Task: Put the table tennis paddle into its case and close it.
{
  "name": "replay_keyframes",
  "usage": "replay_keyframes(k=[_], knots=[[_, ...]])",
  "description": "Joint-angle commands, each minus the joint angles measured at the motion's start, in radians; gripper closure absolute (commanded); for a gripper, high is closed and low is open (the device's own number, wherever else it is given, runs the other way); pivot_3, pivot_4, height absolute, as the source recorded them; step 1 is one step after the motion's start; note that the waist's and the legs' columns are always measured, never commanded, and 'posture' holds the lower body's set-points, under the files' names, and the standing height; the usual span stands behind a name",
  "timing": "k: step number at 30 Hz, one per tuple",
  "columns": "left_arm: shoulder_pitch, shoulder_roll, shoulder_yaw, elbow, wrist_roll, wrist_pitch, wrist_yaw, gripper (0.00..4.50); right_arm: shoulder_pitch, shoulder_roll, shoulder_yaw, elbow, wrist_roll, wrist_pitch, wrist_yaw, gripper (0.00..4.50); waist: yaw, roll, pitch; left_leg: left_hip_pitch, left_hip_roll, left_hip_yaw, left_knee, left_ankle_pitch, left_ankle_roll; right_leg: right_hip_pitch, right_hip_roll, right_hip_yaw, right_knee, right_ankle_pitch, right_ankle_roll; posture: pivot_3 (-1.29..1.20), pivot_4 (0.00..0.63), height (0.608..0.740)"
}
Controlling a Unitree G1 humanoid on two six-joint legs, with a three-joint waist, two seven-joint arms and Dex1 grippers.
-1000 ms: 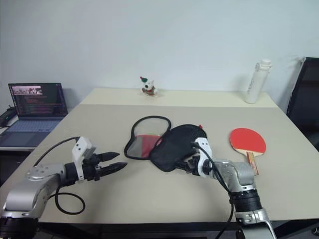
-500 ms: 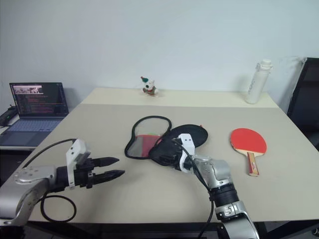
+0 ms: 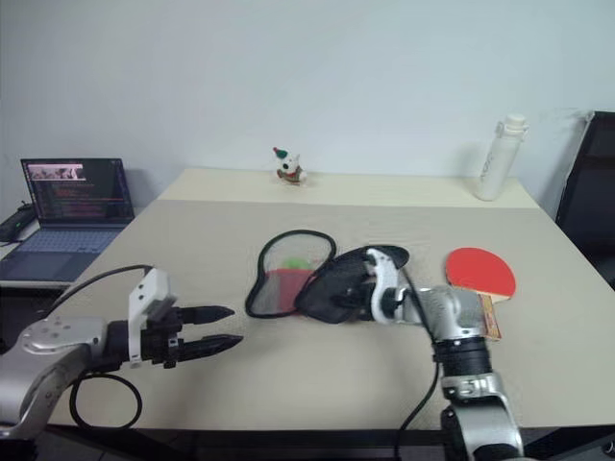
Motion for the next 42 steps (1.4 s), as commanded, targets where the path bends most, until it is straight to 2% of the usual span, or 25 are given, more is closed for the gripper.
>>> replay_keyframes(k=[1, 4, 9, 13, 22, 26, 34, 36, 37, 42], knots=[[-0.029, 0.017, -0.018, -0.025, -0.003, -0.012, -0.019, 1.34, 0.003, -0.123, 0.076, -0.035, 0.022, 0.029, 0.122, 4.47, 0.000, 0.000, 0.000, 0.000, 0.000, 0.000, 0.000, 0.000, 0.000, 0.000, 0.000, 0.000, 0.000, 0.000, 0.000, 0.00, 0.150, 0.740], [-0.045, 0.019, -0.038, -0.017, 0.005, -0.019, -0.030, 1.34, 0.011, -0.220, 0.148, -0.019, 0.008, 0.004, 0.205, 4.47, 0.000, 0.000, 0.000, 0.000, 0.000, 0.001, -0.001, 0.000, 0.000, -0.001, 0.000, 0.001, -0.001, 0.000, 0.000, 0.00, 0.150, 0.740], [-0.061, 0.020, -0.066, -0.006, 0.022, -0.035, -0.041, 1.34, -0.003, -0.315, 0.257, 0.041, -0.045, -0.065, 0.311, 4.47, -0.003, -0.001, 0.001, 0.000, 0.000, 0.001, -0.001, 0.000, 0.000, -0.001, 0.001, 0.001, -0.001, 0.000, 0.000, 0.00, 0.150, 0.740], [-0.065, 0.014, -0.073, 0.000, 0.029, -0.042, -0.044, 1.34, -0.030, -0.330, 0.304, 0.104, -0.087, -0.118, 0.369, 4.47, -0.003, -0.001, 0.001, 0.000, 0.000, 0.001, -0.001, 0.000, 0.000, -0.001, 0.001, 0.001, -0.001, 0.000, 0.000, 0.00, 0.150, 0.740], [-0.039, 0.012, -0.073, -0.001, 0.037, -0.062, -0.045, 1.34, -0.112, -0.314, 0.312, 0.335, -0.212, -0.242, 0.406, 4.47, 0.000, -0.001, 0.001, 0.000, 0.000, 0.001, 0.000, 0.000, 0.000, -0.001, 0.001, 0.001, -0.001, 0.000, 0.000, 0.00, 0.150, 0.740], [-0.035, 0.010, -0.075, 0.004, 0.042, -0.071, -0.047, 1.34, -0.129, -0.322, 0.317, 0.376, -0.246, -0.264, 0.434, 3.59, 0.000, -0.001, 0.001, 0.000, 0.000, 0.001, 0.000, 0.000, 0.000, -0.001, 0.001, 0.001, -0.001, 0.000, 0.000, 0.00, 0.150, 0.740], [-0.051, -0.003, -0.098, 0.031, 0.053, -0.097, -0.056, 1.34, -0.135, -0.363, 0.335, 0.374, -0.297, -0.293, 0.507, 0.92, 0.000, -0.001, 0.001, 0.000, 0.000, 0.001, 0.000, 0.000, 0.000, -0.001, 0.001, 0.001, -0.001, 0.000, 0.000, 0.00, 0.150, 0.740], [-0.056, -0.007, -0.105, 0.038, 0.056, -0.103, -0.057, 1.34, -0.132, -0.396, 0.362, 0.357, -0.342, -0.381, 0.527, 0.23, 0.000, -0.001, 0.001, 0.000, 0.000, 0.001, 0.001, 0.000, 0.000, 0.000, 0.001, 0.001, -0.001, 0.000, 0.000, 0.00, 0.150, 0.740], [-0.058, -0.010, -0.109, 0.040, 0.057, -0.105, -0.058, 1.34, -0.135, -0.408, 0.361, 0.353, -0.351, -0.402, 0.535, 0.03, 0.001, -0.001, 0.001, 0.000, 0.000, 0.001, 0.001, 0.000, 0.000, 0.000, 0.001, 0.001, 0.000, 0.000, 0.000, 0.00, 0.150, 0.740], [-0.065, -0.026, -0.127, 0.048, 0.060, -0.115, -0.062, 1.34, -0.113, -0.493, 0.355, 0.311, -0.424, -0.543, 0.557, 0.03, 0.003, -0.001, 0.002, 0.000, 0.000, 0.001, 0.001, 0.000, 0.000, -0.001, 0.000, 0.001, -0.001, 0.000, 0.000, 0.00, 0.150, 0.740]])
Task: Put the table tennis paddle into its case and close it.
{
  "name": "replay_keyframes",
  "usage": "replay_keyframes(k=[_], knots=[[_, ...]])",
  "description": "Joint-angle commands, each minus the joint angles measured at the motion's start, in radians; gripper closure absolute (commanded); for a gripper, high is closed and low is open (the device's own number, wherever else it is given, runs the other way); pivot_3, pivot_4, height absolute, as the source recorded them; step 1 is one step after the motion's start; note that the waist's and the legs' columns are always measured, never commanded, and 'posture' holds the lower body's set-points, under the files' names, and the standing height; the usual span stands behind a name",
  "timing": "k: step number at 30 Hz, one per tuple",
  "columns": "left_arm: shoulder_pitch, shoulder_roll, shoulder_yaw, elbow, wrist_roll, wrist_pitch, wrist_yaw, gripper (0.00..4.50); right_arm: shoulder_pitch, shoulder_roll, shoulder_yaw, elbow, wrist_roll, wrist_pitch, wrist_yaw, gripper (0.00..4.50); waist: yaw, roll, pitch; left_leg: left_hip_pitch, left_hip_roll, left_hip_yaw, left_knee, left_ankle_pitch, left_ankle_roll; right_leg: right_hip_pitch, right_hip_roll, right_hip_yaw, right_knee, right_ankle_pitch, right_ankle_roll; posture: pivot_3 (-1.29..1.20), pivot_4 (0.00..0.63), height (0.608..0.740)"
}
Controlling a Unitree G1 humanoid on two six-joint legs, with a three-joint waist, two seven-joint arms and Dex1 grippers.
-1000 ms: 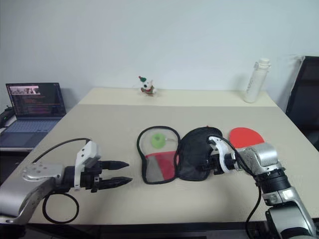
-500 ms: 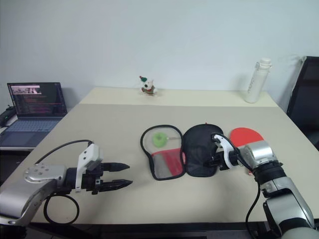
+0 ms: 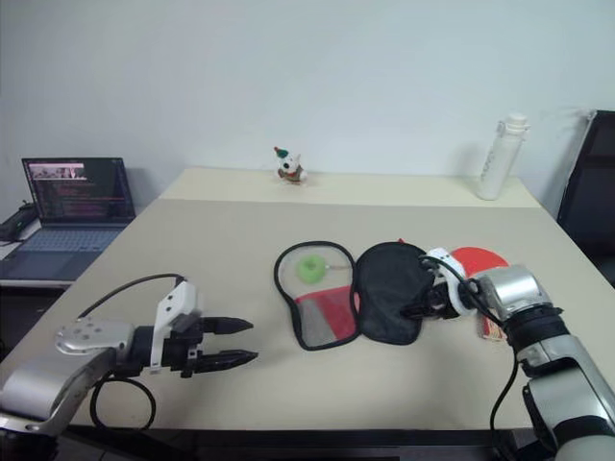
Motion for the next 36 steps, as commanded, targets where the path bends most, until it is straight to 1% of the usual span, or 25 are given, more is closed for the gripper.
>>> replay_keyframes(k=[1, 4, 6, 9, 11, 12, 16, 20, 23, 28, 36], knots=[[-0.030, -0.018, -0.008, -0.005, -0.002, -0.022, -0.002, 1.34, 0.002, -0.058, -0.067, -0.063, -0.019, -0.065, 0.007, 0.03, -0.001, 0.000, 0.000, 0.000, 0.000, 0.000, 0.000, 0.000, 0.000, 0.000, 0.000, 0.000, 0.000, 0.000, 0.000, 0.00, 0.150, 0.740], [-0.042, -0.037, -0.022, -0.007, -0.003, -0.020, 0.000, 1.34, 0.016, -0.068, -0.159, -0.108, 0.031, -0.006, -0.011, 0.03, -0.002, 0.000, 0.000, 0.000, 0.000, 0.000, 0.000, 0.000, 0.000, 0.000, 0.000, 0.000, 0.000, 0.000, 0.000, 0.00, 0.150, 0.740], [-0.055, -0.052, -0.031, -0.009, -0.005, -0.020, 0.001, 1.34, 0.061, -0.076, -0.217, -0.173, 0.050, 0.037, -0.044, 0.03, -0.003, 0.000, 0.000, 0.000, 0.000, 0.001, 0.000, 0.000, 0.000, 0.000, 0.000, 0.000, 0.000, 0.000, 0.000, 0.00, 0.150, 0.740], [-0.098, -0.082, -0.051, -0.008, -0.019, -0.007, -0.002, 1.34, 0.202, -0.091, -0.308, -0.330, 0.081, 0.108, -0.103, 0.03, 0.002, 0.000, 0.000, 0.000, 0.000, 0.000, 0.000, 0.000, 0.000, 0.001, 0.000, 0.000, 0.000, 0.000, 0.000, 0.00, 0.150, 0.740], [-0.116, -0.091, -0.062, -0.004, -0.015, -0.006, -0.009, 1.34, 0.258, -0.088, -0.348, -0.390, 0.090, 0.132, -0.142, 0.03, 0.004, 0.000, 0.000, 0.000, 0.000, -0.001, 0.000, 0.000, 0.000, 0.002, 0.000, -0.001, -0.001, 0.000, 0.000, 0.00, 0.150, 0.740], [-0.130, -0.093, -0.071, 0.006, -0.006, -0.013, -0.015, 1.34, 0.281, -0.077, -0.376, -0.407, 0.085, 0.140, -0.185, 0.03, 0.003, 0.000, 0.000, 0.000, 0.000, 0.000, 0.000, 0.000, 0.000, 0.002, 0.000, 0.000, -0.001, 0.000, 0.000, 0.00, 0.150, 0.740], [-0.181, -0.102, -0.103, 0.048, 0.018, -0.039, -0.040, 1.34, 0.349, 0.006, -0.493, -0.429, 0.012, 0.116, -0.445, 0.03, -0.002, 0.000, 0.000, 0.000, 0.000, 0.000, 0.001, 0.000, 0.000, 0.001, 0.000, 0.000, 0.001, 0.000, 0.000, 0.00, 0.150, 0.740], [-0.202, -0.108, -0.122, 0.076, 0.032, -0.058, -0.054, 1.34, 0.380, 0.087, -0.576, -0.441, -0.008, 0.145, -0.608, 0.03, -0.005, 0.000, 0.000, 0.000, 0.000, 0.001, 0.001, 0.002, -0.004, 0.001, 0.001, 0.001, 0.001, 0.000, 0.000, 0.00, 0.150, 0.740], [-0.210, -0.113, -0.128, 0.092, 0.040, -0.069, -0.062, 1.34, 0.394, 0.135, -0.602, -0.449, -0.005, 0.174, -0.674, 0.03, -0.005, 0.000, 0.000, 0.000, 0.000, 0.000, 0.001, 0.003, -0.004, 0.001, 0.001, 0.001, 0.000, 0.000, 0.000, 0.00, 0.150, 0.740], [-0.224, -0.121, -0.136, 0.113, 0.051, -0.083, -0.068, 1.34, 0.382, 0.193, -0.621, -0.401, -0.005, 0.174, -0.752, 0.03, -0.003, 0.000, 0.000, 0.000, 0.000, 0.001, 0.001, 0.002, -0.004, 0.001, 0.001, 0.001, 0.000, 0.000, 0.000, 0.00, 0.150, 0.740], [-0.216, -0.122, -0.128, 0.117, 0.058, -0.087, -0.060, 1.34, 0.331, 0.233, -0.599, -0.232, -0.031, 0.056, -0.808, 0.03, -0.005, -0.001, -0.001, 0.001, 0.000, 0.001, 0.002, 0.002, -0.003, 0.002, 0.001, 0.001, 0.001, 0.000, 0.001, 0.00, 0.150, 0.740]])
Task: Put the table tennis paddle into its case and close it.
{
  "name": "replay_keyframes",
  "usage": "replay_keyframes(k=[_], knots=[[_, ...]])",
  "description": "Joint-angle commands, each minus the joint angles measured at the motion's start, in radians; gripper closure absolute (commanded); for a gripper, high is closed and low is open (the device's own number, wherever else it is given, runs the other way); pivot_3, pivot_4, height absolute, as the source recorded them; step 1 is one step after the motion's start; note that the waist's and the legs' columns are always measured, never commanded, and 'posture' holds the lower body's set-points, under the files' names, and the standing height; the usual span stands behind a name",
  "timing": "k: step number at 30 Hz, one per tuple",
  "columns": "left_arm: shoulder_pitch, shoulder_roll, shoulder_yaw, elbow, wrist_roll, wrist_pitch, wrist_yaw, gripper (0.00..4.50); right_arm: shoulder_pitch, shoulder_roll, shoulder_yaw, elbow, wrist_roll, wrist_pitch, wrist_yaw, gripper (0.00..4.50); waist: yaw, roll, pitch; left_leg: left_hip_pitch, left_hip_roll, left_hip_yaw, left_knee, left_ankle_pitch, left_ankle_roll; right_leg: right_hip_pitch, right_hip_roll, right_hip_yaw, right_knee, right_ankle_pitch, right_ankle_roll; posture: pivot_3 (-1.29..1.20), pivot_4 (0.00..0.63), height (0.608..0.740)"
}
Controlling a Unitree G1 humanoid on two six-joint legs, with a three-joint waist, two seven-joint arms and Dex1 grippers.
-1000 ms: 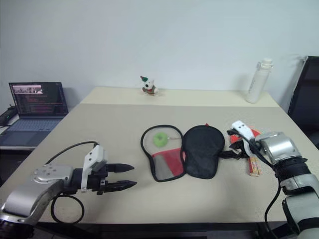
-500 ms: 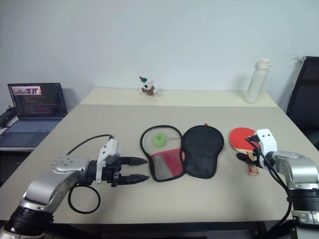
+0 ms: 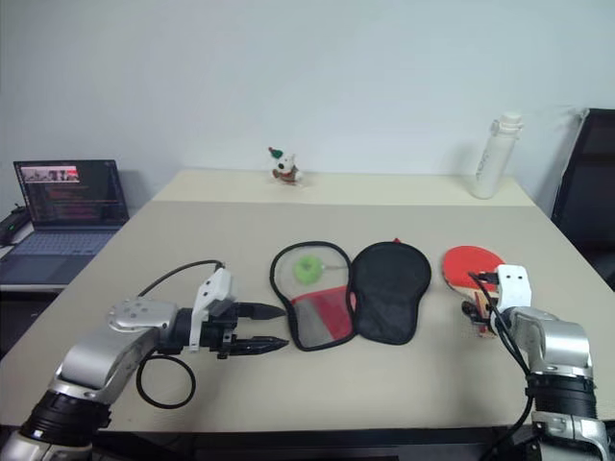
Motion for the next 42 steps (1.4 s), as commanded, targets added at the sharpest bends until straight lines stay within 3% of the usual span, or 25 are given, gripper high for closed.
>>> replay_keyframes(k=[1, 4, 12, 15, 22, 26, 32, 36, 42], knots=[[-0.003, 0.002, 0.019, -0.019, 0.001, -0.019, 0.005, 1.34, -0.023, 0.009, 0.000, 0.075, -0.015, -0.065, -0.019, 0.03, 0.001, -0.001, 0.000, 0.000, 0.000, 0.000, 0.000, 0.000, 0.001, 0.000, 0.000, 0.000, 0.000, 0.000, 0.000, 0.00, 0.150, 0.740], [0.005, 0.004, 0.025, -0.024, 0.001, -0.017, 0.011, 1.34, -0.041, 0.018, 0.021, 0.133, -0.027, -0.115, -0.024, 0.20, -0.001, -0.001, -0.001, 0.001, 0.000, 0.000, 0.001, -0.001, 0.003, 0.001, 0.000, 0.000, 0.000, 0.001, 0.001, 0.00, 0.150, 0.740], [0.031, 0.015, 0.041, -0.049, -0.007, -0.005, 0.029, 1.34, -0.066, 0.031, 0.026, 0.186, -0.038, -0.173, -0.034, 2.45, -0.008, -0.006, -0.003, 0.003, 0.001, -0.001, 0.001, -0.001, 0.004, 0.004, 0.000, 0.000, 0.000, 0.001, 0.001, 0.00, 0.150, 0.740], [0.042, 0.019, 0.050, -0.057, -0.010, 0.001, 0.036, 1.34, -0.087, 0.032, 0.009, 0.166, -0.001, -0.185, 0.012, 2.97, -0.012, -0.006, -0.004, 0.007, 0.001, -0.001, 0.002, -0.001, 0.004, 0.009, 0.000, 0.000, -0.001, 0.002, 0.002, 0.00, 0.150, 0.740], [0.090, 0.036, 0.091, -0.088, -0.030, 0.024, 0.054, 1.34, -0.149, 0.004, -0.052, 0.025, 0.074, -0.085, 0.014, 3.32, -0.015, 0.002, 0.001, 0.009, 0.000, -0.001, 0.000, 0.000, 0.005, 0.010, -0.001, 0.000, -0.001, 0.002, 0.001, 0.00, 0.150, 0.740], [0.112, 0.044, 0.109, -0.104, -0.039, 0.036, 0.056, 1.34, -0.181, 0.070, -0.072, -0.180, 0.147, 0.085, -0.041, 3.32, -0.015, 0.004, 0.002, -0.003, 0.001, 0.000, -0.002, 0.002, 0.001, -0.005, 0.000, 0.001, 0.002, 0.002, 0.001, 0.00, 0.150, 0.740], [0.104, 0.048, 0.105, -0.104, -0.043, 0.039, 0.058, 1.34, -0.218, 0.248, -0.103, -0.357, 0.194, 0.260, -0.171, 3.32, -0.011, 0.004, 0.002, -0.003, 0.001, 0.000, -0.005, 0.002, -0.001, -0.005, 0.001, 0.000, -0.001, 0.001, 0.000, 0.00, 0.150, 0.740], [0.093, 0.056, 0.105, -0.100, -0.044, 0.029, 0.045, 1.34, -0.213, 0.454, -0.116, -0.469, 0.194, 0.371, -0.283, 3.32, -0.010, 0.004, 0.002, -0.003, 0.001, 0.001, -0.005, 0.001, 0.000, -0.006, 0.000, 0.001, 0.000, 0.001, 0.000, 0.00, 0.150, 0.740], [0.062, 0.076, 0.123, -0.071, -0.041, 0.019, 0.034, 1.34, -0.162, 0.616, -0.075, -0.524, 0.157, 0.393, -0.364, 3.32, -0.004, 0.004, 0.002, -0.004, 0.001, 0.000, -0.005, 0.001, 0.000, -0.006, 0.000, 0.000, 0.000, 0.001, 0.000, 0.00, 0.150, 0.740]])
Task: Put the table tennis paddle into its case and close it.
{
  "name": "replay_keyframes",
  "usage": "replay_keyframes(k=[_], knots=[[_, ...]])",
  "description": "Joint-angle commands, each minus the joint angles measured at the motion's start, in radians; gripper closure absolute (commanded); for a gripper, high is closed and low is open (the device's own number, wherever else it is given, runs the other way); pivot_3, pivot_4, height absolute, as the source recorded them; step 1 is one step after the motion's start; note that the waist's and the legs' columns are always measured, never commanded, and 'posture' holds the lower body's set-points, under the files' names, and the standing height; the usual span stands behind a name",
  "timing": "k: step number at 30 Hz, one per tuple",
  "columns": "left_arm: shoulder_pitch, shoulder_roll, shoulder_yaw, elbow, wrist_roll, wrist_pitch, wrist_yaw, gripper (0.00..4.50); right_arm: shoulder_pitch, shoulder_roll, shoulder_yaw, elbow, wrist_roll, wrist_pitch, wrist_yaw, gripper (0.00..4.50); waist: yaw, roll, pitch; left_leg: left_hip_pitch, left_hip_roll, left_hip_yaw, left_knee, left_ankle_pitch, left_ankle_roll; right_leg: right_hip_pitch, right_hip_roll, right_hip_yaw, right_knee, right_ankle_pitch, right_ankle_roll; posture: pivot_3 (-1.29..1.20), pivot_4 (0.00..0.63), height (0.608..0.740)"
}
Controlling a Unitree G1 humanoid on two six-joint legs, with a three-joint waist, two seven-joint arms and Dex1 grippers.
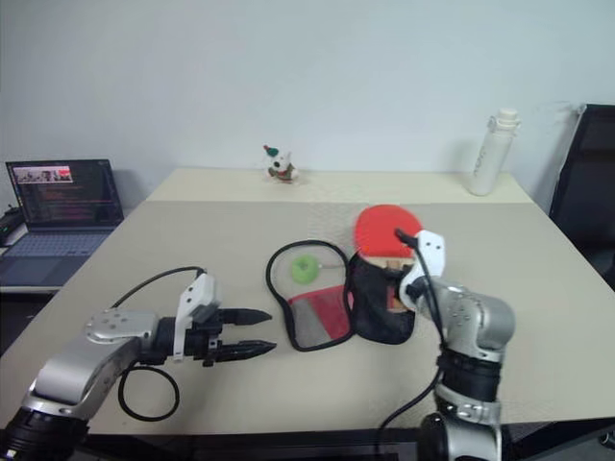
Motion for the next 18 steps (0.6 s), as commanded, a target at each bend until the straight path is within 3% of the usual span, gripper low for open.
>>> replay_keyframes(k=[1, 18], knots=[[-0.031, 0.024, 0.041, 0.002, -0.004, -0.024, -0.008, 1.34, 0.028, 0.021, 0.029, -0.048, -0.020, -0.033, -0.024, 3.32, 0.006, 0.000, 0.000, 0.000, 0.000, 0.000, 0.000, 0.000, 0.000, 0.000, 0.000, 0.000, 0.000, 0.000, 0.000, 0.00, 0.150, 0.740], [-0.023, 0.029, 0.043, -0.009, -0.003, -0.016, 0.004, 1.34, 0.078, -0.006, 0.113, 0.167, -0.106, -0.245, -0.024, 3.32, 0.002, 0.000, 0.000, 0.000, 0.000, 0.000, 0.000, 0.000, 0.001, 0.000, 0.000, 0.000, 0.000, 0.000, 0.000, 0.00, 0.150, 0.740]])
